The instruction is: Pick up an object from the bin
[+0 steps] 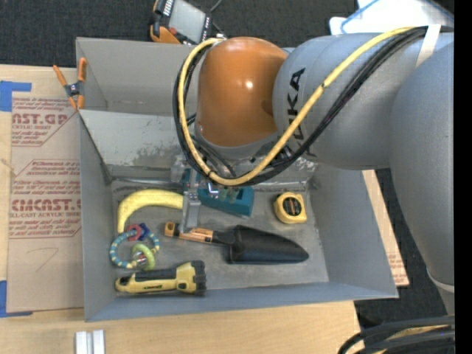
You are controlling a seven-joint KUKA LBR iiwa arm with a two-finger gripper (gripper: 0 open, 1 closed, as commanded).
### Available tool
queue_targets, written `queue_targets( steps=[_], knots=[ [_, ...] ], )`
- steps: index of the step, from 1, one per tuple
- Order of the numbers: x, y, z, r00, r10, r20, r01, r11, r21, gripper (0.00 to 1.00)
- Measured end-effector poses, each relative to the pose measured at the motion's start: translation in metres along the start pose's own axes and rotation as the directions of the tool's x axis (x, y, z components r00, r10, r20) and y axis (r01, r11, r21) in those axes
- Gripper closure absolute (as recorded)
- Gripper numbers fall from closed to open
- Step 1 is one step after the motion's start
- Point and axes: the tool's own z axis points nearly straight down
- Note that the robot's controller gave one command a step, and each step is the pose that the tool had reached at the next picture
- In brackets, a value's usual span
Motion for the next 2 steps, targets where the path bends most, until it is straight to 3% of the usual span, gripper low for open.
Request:
queue_targets(
  steps=[1,2],
  knots=[
    [0.0,0.0,0.0,1.0,0.0,0.0,0.0,1.0,0.0,0.0],
    [-0.009,-0.05,0.069,0.98,-0.2,-0.003,0.2,0.98,0.002,0.0]
  ],
)
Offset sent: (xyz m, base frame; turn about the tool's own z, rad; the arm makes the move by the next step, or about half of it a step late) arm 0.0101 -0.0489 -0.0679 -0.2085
